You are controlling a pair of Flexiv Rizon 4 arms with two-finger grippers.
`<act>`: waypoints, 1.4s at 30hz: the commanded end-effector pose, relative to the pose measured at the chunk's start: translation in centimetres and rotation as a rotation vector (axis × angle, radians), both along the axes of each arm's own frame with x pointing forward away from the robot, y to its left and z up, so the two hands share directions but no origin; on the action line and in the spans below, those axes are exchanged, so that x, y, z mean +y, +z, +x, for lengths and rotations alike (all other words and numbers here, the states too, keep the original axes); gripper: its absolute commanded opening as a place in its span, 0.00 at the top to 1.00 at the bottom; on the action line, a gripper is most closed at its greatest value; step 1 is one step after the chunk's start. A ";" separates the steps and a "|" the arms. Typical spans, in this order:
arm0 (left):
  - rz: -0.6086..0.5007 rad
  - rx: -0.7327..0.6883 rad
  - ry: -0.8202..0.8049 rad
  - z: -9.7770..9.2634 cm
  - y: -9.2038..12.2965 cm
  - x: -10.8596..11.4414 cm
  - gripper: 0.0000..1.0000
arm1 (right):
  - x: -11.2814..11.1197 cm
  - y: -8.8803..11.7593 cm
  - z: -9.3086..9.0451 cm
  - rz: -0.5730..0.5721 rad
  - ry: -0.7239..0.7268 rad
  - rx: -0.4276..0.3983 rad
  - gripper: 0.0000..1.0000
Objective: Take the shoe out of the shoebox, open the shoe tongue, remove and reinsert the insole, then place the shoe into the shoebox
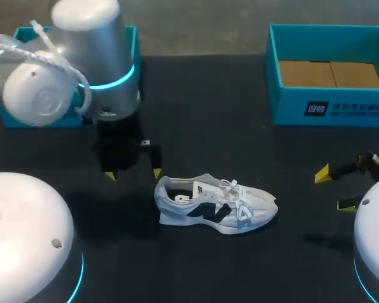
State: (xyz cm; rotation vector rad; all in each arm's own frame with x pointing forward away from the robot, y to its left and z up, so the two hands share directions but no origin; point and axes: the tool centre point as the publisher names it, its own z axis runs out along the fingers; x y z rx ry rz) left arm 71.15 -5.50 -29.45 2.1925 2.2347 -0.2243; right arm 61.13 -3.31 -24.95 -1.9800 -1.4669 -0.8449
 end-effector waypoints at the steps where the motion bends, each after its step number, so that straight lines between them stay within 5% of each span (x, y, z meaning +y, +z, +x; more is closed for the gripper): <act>1: -0.053 0.073 0.082 0.3 0.4 -0.1 0.00 | 0.1 0.0 -0.2 -0.004 -0.002 0.000 0.00; 26: -0.266 0.330 0.490 0.3 0.2 1.2 0.00 | 0.1 0.0 -0.2 -0.004 -0.002 0.000 0.00; 42: -0.312 0.393 0.507 0.5 0.6 1.7 0.00 | 0.1 0.0 -0.2 -0.004 -0.002 0.000 0.00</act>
